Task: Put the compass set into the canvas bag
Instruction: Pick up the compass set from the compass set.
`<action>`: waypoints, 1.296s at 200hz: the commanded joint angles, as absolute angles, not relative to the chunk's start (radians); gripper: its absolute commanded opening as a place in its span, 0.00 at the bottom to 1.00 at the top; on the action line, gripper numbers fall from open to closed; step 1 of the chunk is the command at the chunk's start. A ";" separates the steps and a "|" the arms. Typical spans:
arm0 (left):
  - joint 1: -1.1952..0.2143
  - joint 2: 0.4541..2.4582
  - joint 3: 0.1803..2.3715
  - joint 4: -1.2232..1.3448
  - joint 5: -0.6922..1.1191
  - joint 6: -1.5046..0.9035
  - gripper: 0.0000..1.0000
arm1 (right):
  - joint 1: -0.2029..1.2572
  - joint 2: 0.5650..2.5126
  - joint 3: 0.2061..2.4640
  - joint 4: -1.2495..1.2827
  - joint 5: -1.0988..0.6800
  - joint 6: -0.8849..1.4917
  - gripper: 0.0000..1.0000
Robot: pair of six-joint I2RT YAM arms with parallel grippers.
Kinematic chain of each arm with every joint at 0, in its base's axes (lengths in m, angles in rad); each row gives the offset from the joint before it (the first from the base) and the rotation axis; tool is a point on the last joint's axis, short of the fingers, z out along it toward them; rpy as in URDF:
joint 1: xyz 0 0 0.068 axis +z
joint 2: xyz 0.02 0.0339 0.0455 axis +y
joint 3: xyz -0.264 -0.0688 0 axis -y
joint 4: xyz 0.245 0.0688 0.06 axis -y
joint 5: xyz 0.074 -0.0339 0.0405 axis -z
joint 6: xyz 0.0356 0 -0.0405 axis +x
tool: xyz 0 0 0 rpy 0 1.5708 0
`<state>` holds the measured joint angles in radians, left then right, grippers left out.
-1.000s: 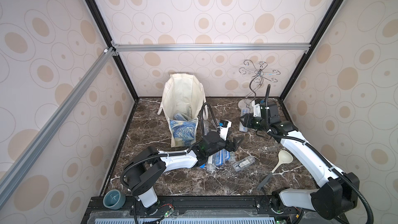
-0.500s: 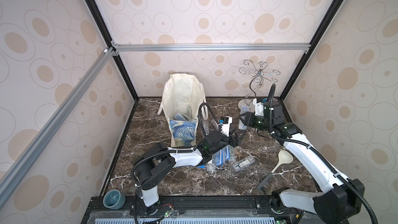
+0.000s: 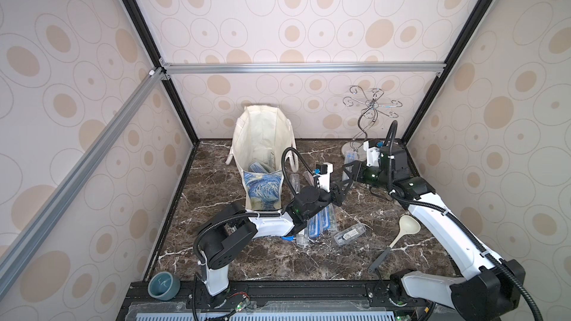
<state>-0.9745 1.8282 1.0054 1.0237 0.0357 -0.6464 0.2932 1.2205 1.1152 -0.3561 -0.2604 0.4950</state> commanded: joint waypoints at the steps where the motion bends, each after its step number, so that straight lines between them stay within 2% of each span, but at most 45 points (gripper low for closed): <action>1: -0.983 1.842 1.044 1.105 0.058 -0.660 0.32 | 0.287 1.198 1.106 -0.334 -0.276 0.509 0.39; 61: -0.982 1.862 1.060 1.124 0.104 -0.671 0.24 | 0.287 1.205 1.101 -0.316 -0.291 0.511 0.39; 78: -0.980 1.861 1.063 1.122 0.107 -0.671 0.19 | 0.287 1.203 1.098 -0.308 -0.292 0.512 0.39; 123: -0.978 1.852 1.060 1.119 0.099 -0.666 0.18 | 0.285 1.207 1.098 -0.307 -0.288 0.508 0.42; 139: -0.977 1.848 1.061 1.103 0.090 -0.661 0.18 | 0.285 1.202 1.095 -0.311 -0.277 0.503 0.48; 157: -0.977 1.841 1.065 1.068 0.074 -0.653 0.17 | 0.284 1.193 1.096 -0.323 -0.255 0.494 0.59; 192: -0.971 1.821 1.090 0.957 0.031 -0.633 0.16 | 0.284 1.146 1.089 -0.353 -0.179 0.474 1.00; 259: -0.936 1.746 1.264 0.599 -0.064 -0.512 0.16 | 0.240 0.966 1.055 -0.435 0.101 0.430 1.00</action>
<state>-0.9558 1.8217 1.1519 0.7479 -0.0086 -0.5972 0.2489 1.0275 1.0813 -0.3908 -0.0422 0.4568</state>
